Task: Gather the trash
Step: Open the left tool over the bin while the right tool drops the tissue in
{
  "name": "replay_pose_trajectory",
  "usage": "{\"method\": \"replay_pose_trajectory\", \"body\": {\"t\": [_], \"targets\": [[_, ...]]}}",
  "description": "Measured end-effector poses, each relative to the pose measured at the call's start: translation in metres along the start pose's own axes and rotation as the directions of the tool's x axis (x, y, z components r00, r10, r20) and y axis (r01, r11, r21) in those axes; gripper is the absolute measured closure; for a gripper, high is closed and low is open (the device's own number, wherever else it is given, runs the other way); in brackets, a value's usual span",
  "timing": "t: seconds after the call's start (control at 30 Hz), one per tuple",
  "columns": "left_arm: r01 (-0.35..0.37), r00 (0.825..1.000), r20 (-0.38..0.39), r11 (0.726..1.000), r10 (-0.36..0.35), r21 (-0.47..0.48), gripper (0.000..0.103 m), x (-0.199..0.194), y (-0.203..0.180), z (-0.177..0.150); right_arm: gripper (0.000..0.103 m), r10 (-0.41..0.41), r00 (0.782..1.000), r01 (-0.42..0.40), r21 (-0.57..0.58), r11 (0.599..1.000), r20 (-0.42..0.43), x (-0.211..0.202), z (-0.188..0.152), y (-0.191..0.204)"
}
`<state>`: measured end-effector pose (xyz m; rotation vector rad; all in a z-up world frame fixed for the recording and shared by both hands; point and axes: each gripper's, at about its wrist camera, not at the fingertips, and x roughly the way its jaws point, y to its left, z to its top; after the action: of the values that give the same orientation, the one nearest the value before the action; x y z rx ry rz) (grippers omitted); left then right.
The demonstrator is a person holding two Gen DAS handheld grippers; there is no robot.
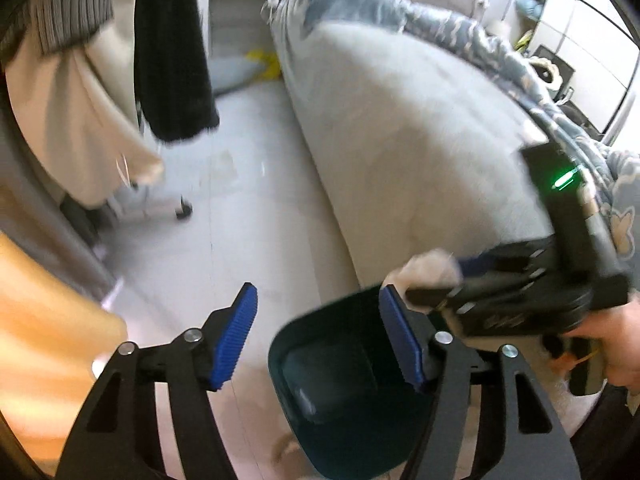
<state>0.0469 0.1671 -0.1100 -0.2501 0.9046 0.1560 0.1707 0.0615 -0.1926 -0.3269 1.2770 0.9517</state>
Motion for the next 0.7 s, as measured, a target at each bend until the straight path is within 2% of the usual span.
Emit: {"method": "replay_pose_trajectory", "body": {"t": [0.23, 0.5, 0.63, 0.7], "targets": [[0.037, 0.989, 0.14, 0.999, -0.041, 0.032, 0.043, -0.038, -0.002, 0.018, 0.053, -0.006, 0.997, 0.006, -0.003, 1.0, -0.075, 0.021, -0.011, 0.004], [0.085, 0.977, 0.189, 0.993, -0.099, 0.078, 0.049, -0.057, -0.022, 0.028, 0.053, -0.06, 0.986, 0.054, -0.045, 0.998, -0.154, 0.042, -0.024, 0.01], [0.126, 0.965, 0.221, 0.989, -0.14, 0.079, 0.049, -0.071, -0.028, 0.034, 0.04, -0.062, 0.984, 0.052, -0.067, 0.996, -0.165, 0.039, -0.031, 0.017], [0.146, 0.954, 0.253, 0.985, -0.164, 0.086, 0.049, -0.082, -0.031, 0.039, 0.039, -0.065, 0.983, 0.05, -0.094, 0.994, -0.17, 0.04, -0.035, 0.022]]}}
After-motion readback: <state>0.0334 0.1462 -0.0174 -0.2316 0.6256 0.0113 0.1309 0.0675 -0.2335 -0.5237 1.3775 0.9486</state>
